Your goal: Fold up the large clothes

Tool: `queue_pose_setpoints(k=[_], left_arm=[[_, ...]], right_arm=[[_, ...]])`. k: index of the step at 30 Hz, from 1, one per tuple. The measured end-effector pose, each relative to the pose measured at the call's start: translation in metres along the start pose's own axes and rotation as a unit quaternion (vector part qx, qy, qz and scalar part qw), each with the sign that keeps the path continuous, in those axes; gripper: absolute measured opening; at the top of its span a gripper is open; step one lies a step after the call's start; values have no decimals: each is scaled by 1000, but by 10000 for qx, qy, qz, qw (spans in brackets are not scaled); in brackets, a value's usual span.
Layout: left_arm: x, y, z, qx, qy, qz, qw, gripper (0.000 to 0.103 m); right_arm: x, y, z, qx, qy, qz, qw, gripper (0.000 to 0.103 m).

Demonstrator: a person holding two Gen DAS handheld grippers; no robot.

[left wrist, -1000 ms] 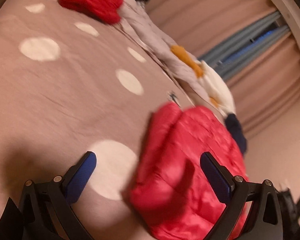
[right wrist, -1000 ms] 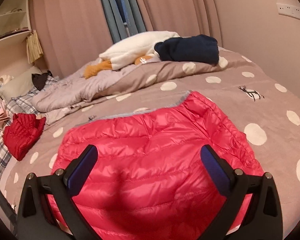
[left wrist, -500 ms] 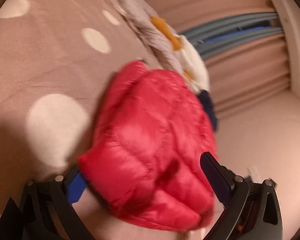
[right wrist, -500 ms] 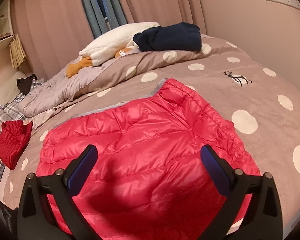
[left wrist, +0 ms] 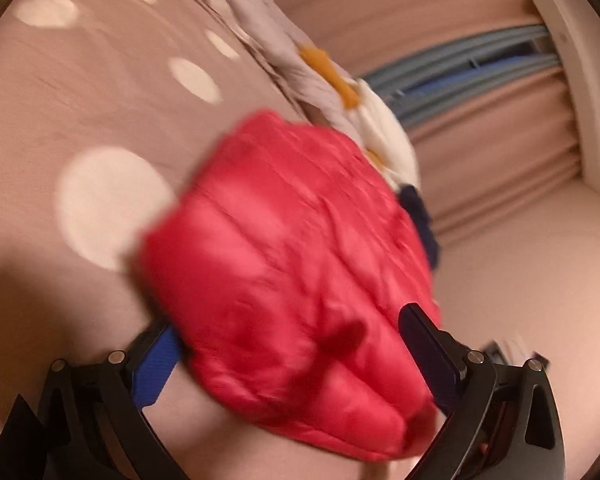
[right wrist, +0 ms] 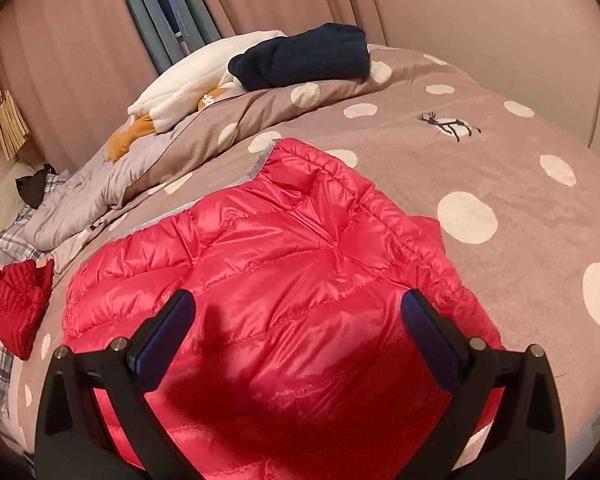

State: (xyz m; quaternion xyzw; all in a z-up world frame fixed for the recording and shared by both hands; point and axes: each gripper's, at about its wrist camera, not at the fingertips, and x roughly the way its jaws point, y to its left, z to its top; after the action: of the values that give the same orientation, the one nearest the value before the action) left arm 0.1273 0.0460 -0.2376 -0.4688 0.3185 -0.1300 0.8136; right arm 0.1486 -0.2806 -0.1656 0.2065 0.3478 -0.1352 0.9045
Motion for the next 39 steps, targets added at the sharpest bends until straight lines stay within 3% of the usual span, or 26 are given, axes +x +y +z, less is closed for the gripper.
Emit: queue_pose_setpoints(k=[4,7,8,10,11,12,13,15,19,22,27,30,34,36,39], left_arm=[[12,11,16,-525,43,-447,9976,101],[19,29,35,-1160,95,-1148,9865,100],[22,38,38,-1389,77,-1253,9823,92],[23,49,39,-1682,69,-1054,9801,67],[27,53,37,-1758,97,-914,9801,50],[29,56,36,-1755,118,-875,9805,43],[30,57,35,-1696,96,-903,9813,42],[32,51,36,-1552,79,-806,9846,42],[32,38,37,-1125,123,-608,9917,42],[36,30,41,-929,180,-687,9931,59],[46,3,48,-116,496,-592,9969,87],[59,3,50,-69,562,-643,9963,87],[75,7,57,-166,985,-1173,9881,82],[82,12,59,-194,1144,-1157,9865,63],[84,24,58,-356,1086,-1103,9873,48]], right_arm=[[5,4,-2,-83,167,136,9997,103],[4,14,-5,-400,259,311,9984,103],[3,18,-5,-482,304,412,9975,103],[7,26,-8,-703,502,646,9942,103],[11,32,-11,-888,629,663,9918,103],[17,38,-15,-1123,770,584,9890,103],[31,49,-24,-1543,998,298,9825,103],[52,62,-37,-2037,1063,-13,9732,103],[83,70,-48,-2163,934,-351,9712,103],[86,69,-48,-2166,909,-299,9716,103],[81,67,-52,-2133,733,-229,9740,103],[80,68,-51,-2136,732,-217,9739,103],[78,61,-53,-2106,697,-208,9749,103],[76,60,-52,-2081,696,-187,9754,103],[75,63,-53,-2032,642,-286,9766,103]])
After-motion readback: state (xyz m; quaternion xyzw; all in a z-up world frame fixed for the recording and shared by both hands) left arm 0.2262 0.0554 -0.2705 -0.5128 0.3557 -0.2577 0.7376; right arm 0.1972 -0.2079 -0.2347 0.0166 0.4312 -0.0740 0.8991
